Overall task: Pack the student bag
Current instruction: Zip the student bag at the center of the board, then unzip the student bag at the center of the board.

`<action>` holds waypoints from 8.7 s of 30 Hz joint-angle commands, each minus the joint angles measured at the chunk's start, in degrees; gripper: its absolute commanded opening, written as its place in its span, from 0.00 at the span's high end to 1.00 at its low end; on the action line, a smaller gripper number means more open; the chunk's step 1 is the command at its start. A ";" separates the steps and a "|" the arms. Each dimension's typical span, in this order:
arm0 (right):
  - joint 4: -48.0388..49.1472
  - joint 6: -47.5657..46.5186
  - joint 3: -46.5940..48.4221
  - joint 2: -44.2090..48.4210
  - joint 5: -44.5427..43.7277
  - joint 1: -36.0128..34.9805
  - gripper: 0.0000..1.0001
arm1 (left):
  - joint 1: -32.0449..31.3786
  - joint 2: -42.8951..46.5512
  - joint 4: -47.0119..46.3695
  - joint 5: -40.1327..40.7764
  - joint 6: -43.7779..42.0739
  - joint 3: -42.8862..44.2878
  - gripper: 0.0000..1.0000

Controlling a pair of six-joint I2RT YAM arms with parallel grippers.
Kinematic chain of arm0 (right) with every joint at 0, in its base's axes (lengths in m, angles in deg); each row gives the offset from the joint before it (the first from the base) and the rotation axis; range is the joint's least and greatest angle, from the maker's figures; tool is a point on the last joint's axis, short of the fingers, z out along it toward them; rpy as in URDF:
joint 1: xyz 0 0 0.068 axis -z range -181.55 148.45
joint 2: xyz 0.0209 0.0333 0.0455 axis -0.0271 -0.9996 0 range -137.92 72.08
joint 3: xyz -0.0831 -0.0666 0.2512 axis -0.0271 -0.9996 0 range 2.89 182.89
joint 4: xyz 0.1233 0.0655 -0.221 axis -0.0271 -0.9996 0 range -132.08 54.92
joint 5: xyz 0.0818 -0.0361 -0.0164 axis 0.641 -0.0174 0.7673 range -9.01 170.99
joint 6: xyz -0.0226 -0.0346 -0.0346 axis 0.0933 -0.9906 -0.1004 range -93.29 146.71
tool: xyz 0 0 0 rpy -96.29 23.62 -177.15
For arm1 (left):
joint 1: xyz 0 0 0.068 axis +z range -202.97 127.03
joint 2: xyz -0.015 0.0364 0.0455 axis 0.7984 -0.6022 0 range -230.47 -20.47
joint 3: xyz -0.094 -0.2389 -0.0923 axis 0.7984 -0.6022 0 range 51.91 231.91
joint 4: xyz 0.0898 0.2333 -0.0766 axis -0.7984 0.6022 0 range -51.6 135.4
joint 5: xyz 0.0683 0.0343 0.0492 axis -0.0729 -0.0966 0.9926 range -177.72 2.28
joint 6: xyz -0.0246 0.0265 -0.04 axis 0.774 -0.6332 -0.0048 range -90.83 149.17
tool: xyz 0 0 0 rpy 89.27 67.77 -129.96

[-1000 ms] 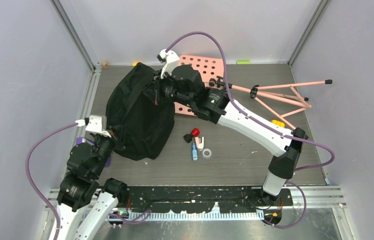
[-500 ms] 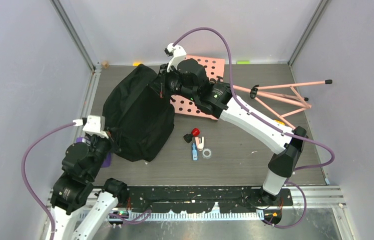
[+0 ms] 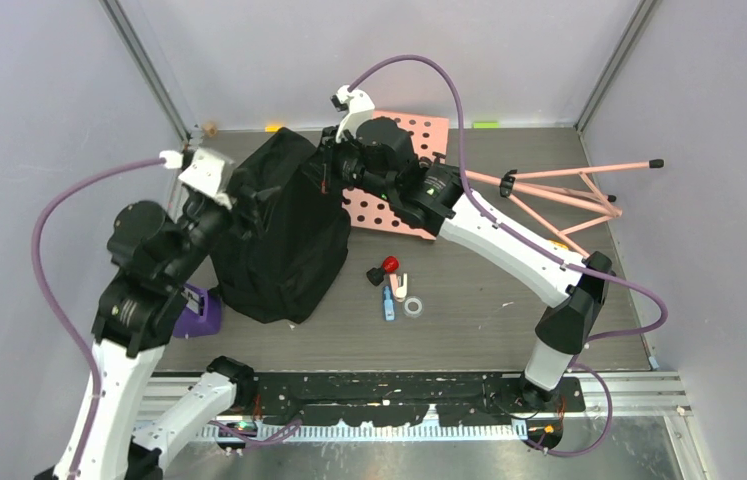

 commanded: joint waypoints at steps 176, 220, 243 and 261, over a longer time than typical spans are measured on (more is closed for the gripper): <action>31.57 -4.81 -55.38 20.29 -5.27 -13.60 0.37 | 0.10 15.36 6.57 3.88 4.48 -9.41 0.10; 46.19 -1.29 -48.12 -4.05 -27.22 -23.17 1.00 | 0.08 19.35 10.99 4.64 2.33 -15.24 1.00; 43.78 -0.38 -51.94 -1.08 -32.27 -13.60 1.00 | 0.10 19.97 9.82 9.21 -0.34 -15.12 1.00; 43.19 -2.58 -51.80 -1.45 -28.20 -0.05 1.00 | 0.05 18.89 9.42 9.67 -2.11 -15.15 1.00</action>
